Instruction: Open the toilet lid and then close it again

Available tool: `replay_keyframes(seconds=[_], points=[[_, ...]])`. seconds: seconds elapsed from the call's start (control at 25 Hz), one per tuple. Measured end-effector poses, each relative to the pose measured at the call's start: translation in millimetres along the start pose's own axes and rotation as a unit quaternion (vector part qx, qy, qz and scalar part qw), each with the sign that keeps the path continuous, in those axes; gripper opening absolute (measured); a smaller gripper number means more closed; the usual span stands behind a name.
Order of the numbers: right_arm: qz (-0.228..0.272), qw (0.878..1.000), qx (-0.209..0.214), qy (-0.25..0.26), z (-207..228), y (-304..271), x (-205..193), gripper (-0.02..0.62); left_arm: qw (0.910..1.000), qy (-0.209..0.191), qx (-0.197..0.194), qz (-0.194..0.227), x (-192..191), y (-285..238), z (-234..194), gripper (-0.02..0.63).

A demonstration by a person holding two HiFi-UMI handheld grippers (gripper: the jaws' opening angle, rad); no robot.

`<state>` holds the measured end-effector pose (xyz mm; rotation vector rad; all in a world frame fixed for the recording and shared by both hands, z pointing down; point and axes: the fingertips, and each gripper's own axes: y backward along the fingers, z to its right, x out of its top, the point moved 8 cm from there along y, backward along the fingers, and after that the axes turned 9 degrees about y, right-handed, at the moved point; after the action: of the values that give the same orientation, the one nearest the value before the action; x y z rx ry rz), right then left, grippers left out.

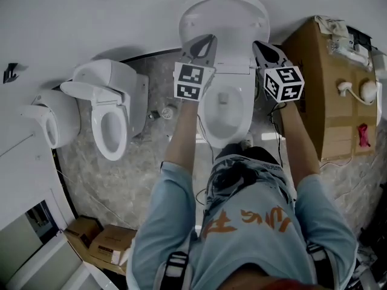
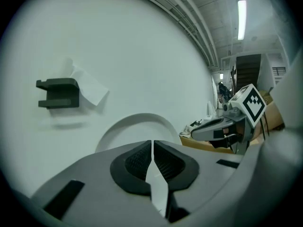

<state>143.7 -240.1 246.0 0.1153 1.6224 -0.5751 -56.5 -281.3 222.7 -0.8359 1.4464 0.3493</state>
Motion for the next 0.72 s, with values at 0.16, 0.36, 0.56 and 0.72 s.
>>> replay_keyframes(seconds=[0.16,0.36,0.56,0.72], points=[[0.028,0.999,-0.006,0.034,14.1,-24.4,40.9,0.054,0.9988,-0.047,-0.005,-0.012,29.7,-16.6,-20.7,0.075],[0.029,0.994,-0.023,0.106,31.2,-51.5,77.1,0.091,0.9921,-0.119,0.000,-0.038,62.7,-40.3,-43.5,0.183],[-0.014,0.977,-0.014,0.212,31.0,-75.4,88.0,0.126,0.9763,-0.197,0.000,-0.090,74.6,-70.7,-56.3,0.222],[-0.054,0.961,-0.029,0.270,33.2,-97.3,95.0,0.132,0.9636,-0.240,0.001,-0.117,75.8,-93.9,-66.5,0.221]])
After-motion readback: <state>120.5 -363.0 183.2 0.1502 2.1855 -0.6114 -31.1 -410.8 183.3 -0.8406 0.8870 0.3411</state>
